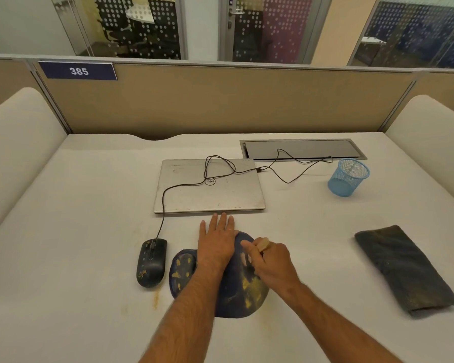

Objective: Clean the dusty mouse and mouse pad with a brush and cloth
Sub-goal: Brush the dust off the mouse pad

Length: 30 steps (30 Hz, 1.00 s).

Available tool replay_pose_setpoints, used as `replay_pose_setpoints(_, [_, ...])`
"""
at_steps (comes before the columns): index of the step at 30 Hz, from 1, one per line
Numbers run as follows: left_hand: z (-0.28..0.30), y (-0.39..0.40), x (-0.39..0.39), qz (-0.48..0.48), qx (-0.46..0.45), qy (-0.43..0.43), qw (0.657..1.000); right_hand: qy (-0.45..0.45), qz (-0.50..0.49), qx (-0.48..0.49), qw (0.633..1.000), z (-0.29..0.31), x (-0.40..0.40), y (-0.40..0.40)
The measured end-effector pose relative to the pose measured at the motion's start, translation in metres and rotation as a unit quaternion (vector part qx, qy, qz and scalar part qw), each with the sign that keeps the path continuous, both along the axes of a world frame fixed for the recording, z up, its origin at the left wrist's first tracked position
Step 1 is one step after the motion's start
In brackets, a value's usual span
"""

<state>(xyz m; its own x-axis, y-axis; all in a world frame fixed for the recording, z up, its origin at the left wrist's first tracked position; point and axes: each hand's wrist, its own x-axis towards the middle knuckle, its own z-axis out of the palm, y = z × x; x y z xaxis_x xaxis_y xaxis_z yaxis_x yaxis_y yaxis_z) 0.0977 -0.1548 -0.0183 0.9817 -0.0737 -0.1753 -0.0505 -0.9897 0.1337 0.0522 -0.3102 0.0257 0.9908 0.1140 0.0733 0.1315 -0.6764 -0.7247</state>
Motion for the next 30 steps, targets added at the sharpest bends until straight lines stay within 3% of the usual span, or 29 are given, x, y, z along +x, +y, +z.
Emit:
replay_pose_setpoints(3, [0.000, 0.000, 0.000, 0.000, 0.005, 0.002, 1.000, 0.040, -0.022, 0.033, 0.998, 0.001, -0.001, 0.000])
replay_pose_setpoints(6, [0.002, 0.000, 0.001, 0.002, 0.001, 0.001, 1.000, -0.021, -0.053, 0.087, 0.995, 0.005, -0.001, 0.001])
replay_pose_setpoints(8, [0.002, -0.001, 0.000, 0.002, 0.000, 0.002, 1.000, -0.047, -0.045, 0.071, 0.995, 0.006, -0.001, 0.001])
replay_pose_setpoints(12, [0.002, 0.000, 0.000, -0.002, 0.003, 0.000, 1.000, 0.030, -0.007, 0.009, 0.999, -0.001, -0.004, 0.001])
replay_pose_setpoints(15, [0.001, 0.000, 0.000, 0.000, 0.004, -0.005, 1.000, 0.040, -0.042, 0.057, 0.997, 0.004, -0.005, 0.001])
replay_pose_setpoints(19, [-0.002, 0.000, 0.001, 0.001, 0.001, -0.007, 1.000, -0.022, -0.043, 0.069, 0.996, 0.008, -0.005, 0.001])
replay_pose_setpoints(23, [-0.005, 0.000, 0.001, 0.001, 0.003, -0.010, 1.000, 0.040, -0.002, 0.013, 0.999, 0.001, -0.010, 0.001])
replay_pose_setpoints(25, [-0.006, 0.001, 0.001, 0.001, 0.006, -0.014, 1.000, 0.062, -0.016, 0.031, 0.997, 0.002, -0.012, 0.000])
replay_pose_setpoints(30, [-0.006, 0.000, 0.003, 0.002, -0.001, -0.009, 1.000, 0.015, -0.050, 0.089, 0.995, 0.008, -0.014, 0.001])
